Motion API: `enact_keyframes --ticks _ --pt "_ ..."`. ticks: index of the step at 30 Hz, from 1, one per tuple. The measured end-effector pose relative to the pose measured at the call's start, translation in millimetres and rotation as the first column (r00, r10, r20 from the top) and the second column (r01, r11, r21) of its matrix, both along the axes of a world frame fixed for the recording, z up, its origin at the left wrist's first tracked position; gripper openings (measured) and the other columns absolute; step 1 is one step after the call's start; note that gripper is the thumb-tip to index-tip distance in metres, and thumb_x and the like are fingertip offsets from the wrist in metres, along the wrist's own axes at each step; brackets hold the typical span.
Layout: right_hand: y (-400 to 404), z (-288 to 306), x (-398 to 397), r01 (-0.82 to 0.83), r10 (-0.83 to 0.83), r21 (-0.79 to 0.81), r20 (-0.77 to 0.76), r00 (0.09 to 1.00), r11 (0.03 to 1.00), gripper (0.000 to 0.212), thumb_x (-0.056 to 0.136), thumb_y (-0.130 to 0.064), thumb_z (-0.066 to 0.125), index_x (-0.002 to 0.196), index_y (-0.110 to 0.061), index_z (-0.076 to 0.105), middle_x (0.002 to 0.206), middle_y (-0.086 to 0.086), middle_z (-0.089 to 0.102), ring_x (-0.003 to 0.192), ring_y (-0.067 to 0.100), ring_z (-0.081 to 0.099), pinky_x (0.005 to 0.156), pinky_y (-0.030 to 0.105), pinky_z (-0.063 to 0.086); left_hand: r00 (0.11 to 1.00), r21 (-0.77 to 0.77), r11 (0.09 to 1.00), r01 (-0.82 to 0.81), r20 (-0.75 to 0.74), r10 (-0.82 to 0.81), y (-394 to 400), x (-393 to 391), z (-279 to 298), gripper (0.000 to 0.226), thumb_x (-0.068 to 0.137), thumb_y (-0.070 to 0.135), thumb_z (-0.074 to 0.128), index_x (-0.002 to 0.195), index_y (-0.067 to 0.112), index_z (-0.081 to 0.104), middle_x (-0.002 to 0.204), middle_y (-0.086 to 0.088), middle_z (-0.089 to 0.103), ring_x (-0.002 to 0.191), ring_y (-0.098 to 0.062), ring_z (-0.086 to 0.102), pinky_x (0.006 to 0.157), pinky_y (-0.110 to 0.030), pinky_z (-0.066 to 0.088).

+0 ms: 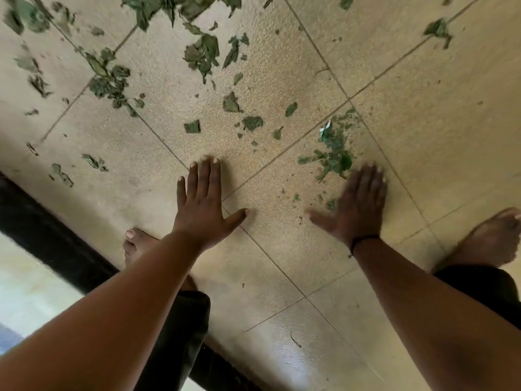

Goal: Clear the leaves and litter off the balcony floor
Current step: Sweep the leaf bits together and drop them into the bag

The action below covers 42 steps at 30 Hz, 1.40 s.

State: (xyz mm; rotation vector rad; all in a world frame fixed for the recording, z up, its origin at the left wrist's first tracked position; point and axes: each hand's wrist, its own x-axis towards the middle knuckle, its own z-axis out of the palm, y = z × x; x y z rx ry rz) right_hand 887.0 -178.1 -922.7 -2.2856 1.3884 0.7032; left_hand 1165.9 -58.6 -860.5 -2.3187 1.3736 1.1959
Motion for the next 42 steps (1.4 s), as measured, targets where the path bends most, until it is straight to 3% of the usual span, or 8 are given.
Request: enact_keyframes --ticks 6,11,14,20,32,36,39,42 --pt "-79 -5 127 0.163 -0.14 -0.187 0.129 0.982 0.969 0.135 0.069 -0.096 0.032 0.151 0.009 0.009 0.158 0.03 0.007 0.148 0.044 0.006 0.121 0.049 0.001 0.993 0.011 0.993 -0.118 -0.005 0.118 28 9 12 0.108 0.075 0.083 0.021 0.15 0.02 -0.025 0.155 0.005 -0.031 0.145 -0.017 -0.029 0.12 -0.042 -0.014" --pt "-113 4 165 0.084 -0.041 -0.181 0.234 0.971 0.98 0.133 0.071 -0.094 0.032 0.151 0.009 0.006 0.158 0.031 0.004 0.148 0.043 0.003 0.121 0.05 0.002 0.992 0.066 0.992 -0.109 0.077 0.103 55 56 18 0.108 0.071 0.084 0.012 0.148 0.021 -0.03 0.154 0.003 -0.037 0.142 -0.017 -0.035 0.119 -0.042 -0.017" --pt "-57 12 118 0.119 -0.077 -0.149 0.263 0.962 0.982 0.127 0.076 -0.089 0.034 0.149 0.013 0.013 0.156 0.034 0.011 0.146 0.045 0.01 0.12 0.052 0.008 0.993 0.082 0.993 -0.083 0.086 0.076 63 75 17 0.108 0.07 0.084 0.009 0.149 0.02 -0.028 0.154 0.001 -0.037 0.141 -0.018 -0.035 0.119 -0.045 -0.016" --pt "96 7 39 0.12 -0.12 -0.023 -0.028 0.992 0.993 0.125 0.076 -0.089 0.032 0.15 0.009 0.008 0.152 0.039 0.017 0.142 0.053 0.016 0.115 0.063 0.017 0.993 0.005 0.995 -0.098 0.067 0.097 71 77 3 0.106 0.075 0.083 0.015 0.149 0.02 -0.029 0.153 0.002 -0.037 0.143 -0.019 -0.035 0.117 -0.042 -0.02" --pt "-36 12 270 -0.04 0.091 -0.238 0.209 0.974 0.971 0.11 0.089 -0.078 0.025 0.149 0.012 0.005 0.156 0.034 0.004 0.147 0.046 0.004 0.121 0.052 0.001 0.875 -0.056 0.961 -0.269 0.403 0.268 164 153 31 0.089 0.09 0.069 0.018 0.15 0.017 -0.024 0.159 -0.004 -0.025 0.148 -0.023 -0.025 0.117 -0.042 -0.023" --pt "27 36 342 -0.349 0.395 -0.196 0.31 0.865 0.916 0.099 0.093 -0.07 0.023 0.15 0.01 0.012 0.155 0.034 0.013 0.144 0.048 0.016 0.119 0.048 -0.001 0.8 -0.083 0.94 -0.331 0.503 0.326 181 218 39 0.093 0.092 0.064 0.027 0.155 0.006 -0.007 0.164 -0.012 -0.008 0.151 -0.027 -0.013 0.116 -0.037 -0.025" --pt "101 40 388 -0.595 0.62 -0.195 0.371 0.691 0.78 0.089 0.091 -0.055 0.049 0.15 0.006 0.02 0.157 0.027 0.021 0.144 0.044 0.021 0.118 0.046 -0.002 0.763 -0.128 0.928 -0.35 0.536 0.362 176 269 34 0.092 0.093 0.063 0.029 0.156 0.003 -0.001 0.164 -0.018 -0.002 0.152 -0.032 -0.006 0.114 -0.037 -0.027" --pt "159 43 434 -0.74 0.75 -0.203 0.368 0.55 0.642 0.078 0.097 -0.04 0.047 0.154 -0.001 0.011 0.162 0.017 0.007 0.15 0.037 0.005 0.119 0.046 -0.007 0.796 -0.19 0.931 -0.312 0.483 0.366 170 303 28 0.09 0.091 0.057 0.028 0.156 0.001 0.001 0.164 -0.019 -0.002 0.152 -0.033 -0.006 0.119 -0.045 -0.015"
